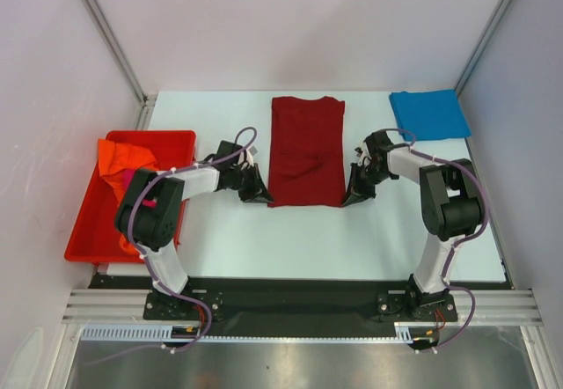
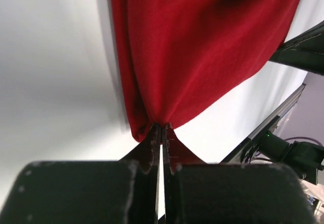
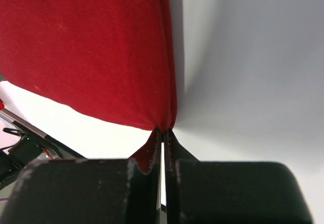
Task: Fold and stack the t-shirts
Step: Fold the tshirt
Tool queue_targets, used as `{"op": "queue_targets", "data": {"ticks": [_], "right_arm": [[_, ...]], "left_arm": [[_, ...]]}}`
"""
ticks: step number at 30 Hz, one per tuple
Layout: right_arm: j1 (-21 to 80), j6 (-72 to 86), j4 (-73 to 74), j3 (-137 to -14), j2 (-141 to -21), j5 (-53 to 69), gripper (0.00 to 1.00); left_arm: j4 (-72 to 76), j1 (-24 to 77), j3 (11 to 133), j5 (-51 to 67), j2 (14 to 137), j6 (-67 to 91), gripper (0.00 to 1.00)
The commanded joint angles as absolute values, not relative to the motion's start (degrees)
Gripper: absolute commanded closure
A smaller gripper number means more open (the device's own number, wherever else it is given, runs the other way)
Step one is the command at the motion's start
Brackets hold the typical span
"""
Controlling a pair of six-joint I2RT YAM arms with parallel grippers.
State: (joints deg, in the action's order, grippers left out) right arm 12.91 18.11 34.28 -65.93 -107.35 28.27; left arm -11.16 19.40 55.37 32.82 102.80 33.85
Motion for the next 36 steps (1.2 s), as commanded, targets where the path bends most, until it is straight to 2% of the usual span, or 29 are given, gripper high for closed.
{"op": "queue_targets", "data": {"ticks": [1, 13, 14, 15, 16, 17, 18, 19, 20, 21, 23, 29, 36], "right_arm": [[13.0, 17.1, 36.9, -65.1, -104.7, 27.3, 1.0], [14.3, 18.6, 40.1, -50.1, -91.9, 28.0, 1.0], [14.6, 18.9, 40.3, -49.7, -91.1, 27.9, 1.0], [15.0, 18.8, 40.4, -49.9, -90.3, 28.2, 1.0], [15.6, 18.7, 41.1, -50.5, -90.2, 28.0, 0.96], [16.0, 19.2, 42.1, -52.8, -90.3, 25.4, 0.86], [15.9, 19.2, 44.6, -54.2, -90.6, 23.6, 0.68], [16.0, 19.2, 45.8, -55.6, -91.0, 21.8, 0.61], [15.8, 18.7, 46.7, -59.2, -91.1, 19.2, 0.56], [15.6, 18.2, 47.5, -60.8, -91.5, 18.0, 0.47], [15.1, 17.8, 47.1, -64.3, -93.3, 16.4, 0.39], [13.1, 15.9, 47.1, -80.1, -106.0, 15.7, 0.39], [12.8, 12.3, 48.6, -91.0, -115.4, 13.6, 0.53]], "left_arm": [[-10.6, 20.4, 53.5, 33.8, 101.7, 34.5, 1.0], [-11.2, 27.3, 41.3, 30.5, 89.9, 38.3, 1.0], [-11.9, 27.5, 41.3, 29.9, 89.4, 38.1, 0.99], [-14.0, 27.5, 41.8, 29.1, 88.8, 37.0, 0.94], [-15.5, 27.5, 42.5, 28.1, 87.7, 36.2, 0.8], [-17.1, 27.5, 43.4, 24.7, 87.0, 35.2, 0.74], [-20.1, 27.5, 45.7, 23.2, 86.4, 33.1, 0.67], [-21.3, 27.5, 47.0, 21.6, 85.9, 32.2, 0.57], [-22.5, 27.4, 48.3, 20.3, 85.0, 31.4, 0.53], [-24.1, 27.4, 51.3, 18.6, 84.9, 29.9, 0.48], [-24.8, 27.3, 54.1, 17.9, 85.2, 28.7, 0.45], [-28.4, 27.0, 67.1, 14.5, 93.4, 24.0, 0.43], [-26.9, 27.0, 76.5, 14.2, 103.4, 13.5, 0.48]]}}
